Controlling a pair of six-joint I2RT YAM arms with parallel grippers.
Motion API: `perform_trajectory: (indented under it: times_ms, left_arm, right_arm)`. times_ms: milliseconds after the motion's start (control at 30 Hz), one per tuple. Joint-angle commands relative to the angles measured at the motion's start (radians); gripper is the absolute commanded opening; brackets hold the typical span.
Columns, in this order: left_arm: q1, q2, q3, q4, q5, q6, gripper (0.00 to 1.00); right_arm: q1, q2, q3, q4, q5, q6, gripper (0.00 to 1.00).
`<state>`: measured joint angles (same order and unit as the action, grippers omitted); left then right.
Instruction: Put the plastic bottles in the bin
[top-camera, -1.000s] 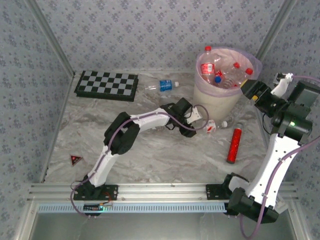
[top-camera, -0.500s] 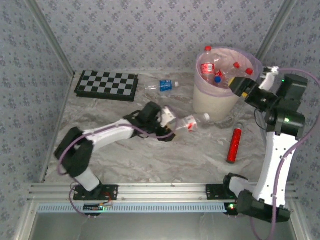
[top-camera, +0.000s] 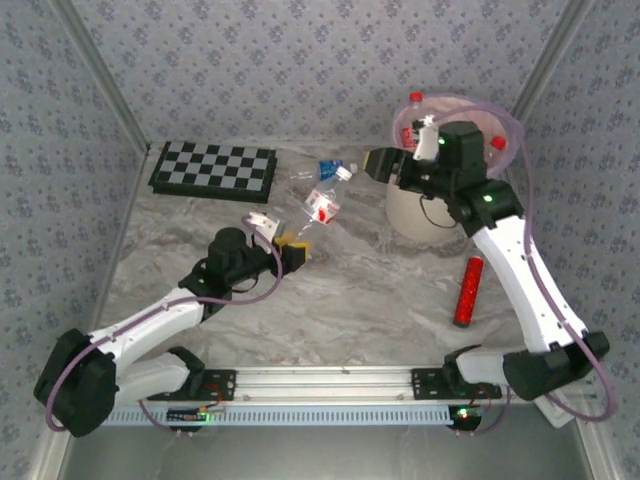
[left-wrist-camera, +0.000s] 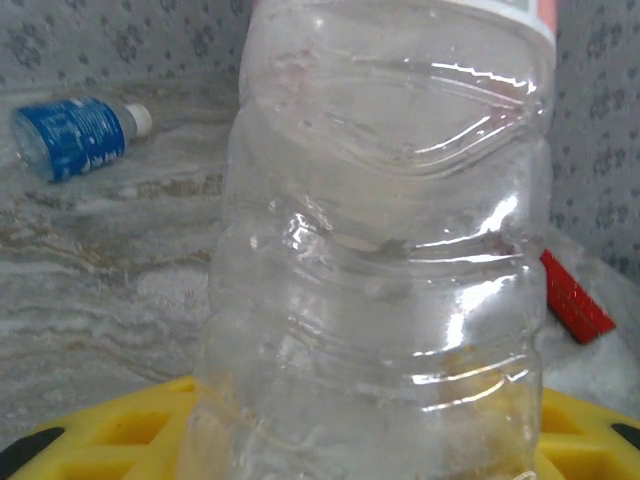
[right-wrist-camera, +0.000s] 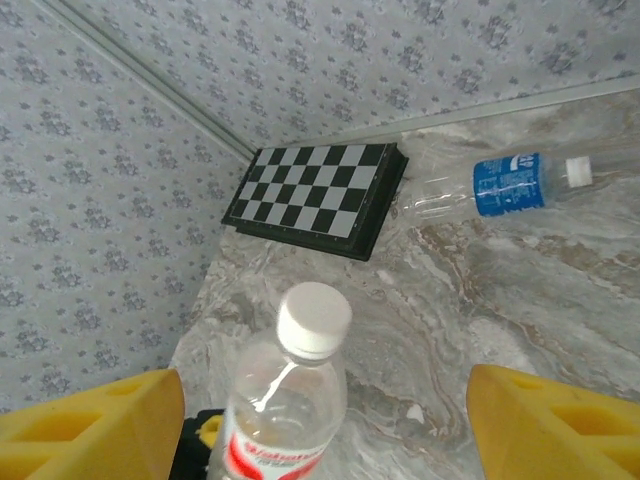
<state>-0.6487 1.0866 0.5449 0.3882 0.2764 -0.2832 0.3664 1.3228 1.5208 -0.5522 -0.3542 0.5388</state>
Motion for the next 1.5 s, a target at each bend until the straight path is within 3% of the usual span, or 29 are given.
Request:
perform_trajectory:
  times_ms: [0, 200, 367, 900, 967, 1067, 1200, 1467]
  left_arm:
    - [0.0, 0.009, 0.013, 0.144, -0.016, -0.051, 0.48]
    - [-0.001, 0.055, 0.047, 0.156, 0.016, -0.053, 0.48]
    - [-0.003, 0.09, 0.076, 0.148, 0.043, -0.045, 0.48]
    - [-0.011, 0.097, 0.102, 0.12, 0.053, -0.03, 0.52]
    - [-0.011, 0.095, 0.104, 0.106, 0.049, -0.027, 0.56]
    - [-0.011, 0.087, 0.095, 0.1, 0.031, -0.033, 0.69]
    - [-0.011, 0.055, 0.096, 0.046, 0.02, -0.033, 1.0]
    - [-0.012, -0.006, 0.132, -0.182, -0.043, -0.051, 1.0]
  right_arm:
    - [0.034, 0.06, 0.0, 0.1, -0.001, 0.045, 0.81]
    - [0.056, 0.14, 0.015, 0.152, -0.078, 0.077, 0.88]
    - [0.081, 0.181, 0.039, 0.144, -0.101, 0.077, 0.86]
    - [0.095, 0.203, 0.058, 0.115, -0.062, 0.064, 0.4]
    - [0.094, 0.194, 0.055, 0.118, -0.054, 0.064, 0.35]
    - [0.093, 0.18, 0.061, 0.125, -0.037, 0.055, 0.28]
    - [0.078, 0.174, 0.133, 0.109, -0.019, 0.026, 0.23]
    - [-0.064, 0.164, 0.474, -0.131, 0.122, -0.2, 0.2]
